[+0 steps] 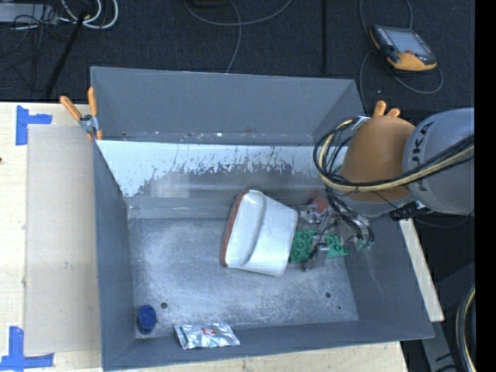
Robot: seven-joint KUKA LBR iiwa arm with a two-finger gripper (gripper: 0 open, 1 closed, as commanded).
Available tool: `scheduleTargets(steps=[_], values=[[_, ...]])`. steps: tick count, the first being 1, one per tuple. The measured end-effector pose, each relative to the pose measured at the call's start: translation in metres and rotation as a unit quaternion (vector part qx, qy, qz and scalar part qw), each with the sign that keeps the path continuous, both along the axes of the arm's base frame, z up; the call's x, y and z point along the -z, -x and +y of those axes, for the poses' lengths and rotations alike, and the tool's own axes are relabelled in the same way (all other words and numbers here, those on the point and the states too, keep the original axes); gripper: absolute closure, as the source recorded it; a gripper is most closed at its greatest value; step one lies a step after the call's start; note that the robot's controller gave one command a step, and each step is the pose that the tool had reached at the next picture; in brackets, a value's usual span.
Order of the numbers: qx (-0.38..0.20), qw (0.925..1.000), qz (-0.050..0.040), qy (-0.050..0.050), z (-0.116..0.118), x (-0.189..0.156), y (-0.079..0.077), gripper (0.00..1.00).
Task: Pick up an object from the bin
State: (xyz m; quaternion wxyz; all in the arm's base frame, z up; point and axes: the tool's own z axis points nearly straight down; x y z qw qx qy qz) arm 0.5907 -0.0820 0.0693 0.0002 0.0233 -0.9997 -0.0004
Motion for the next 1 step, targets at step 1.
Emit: scheduleTargets(steps=[1], values=[[-0.008,1.0,-0.0048,0.001,0.0169,-0.1448,0.0185,1.0]])
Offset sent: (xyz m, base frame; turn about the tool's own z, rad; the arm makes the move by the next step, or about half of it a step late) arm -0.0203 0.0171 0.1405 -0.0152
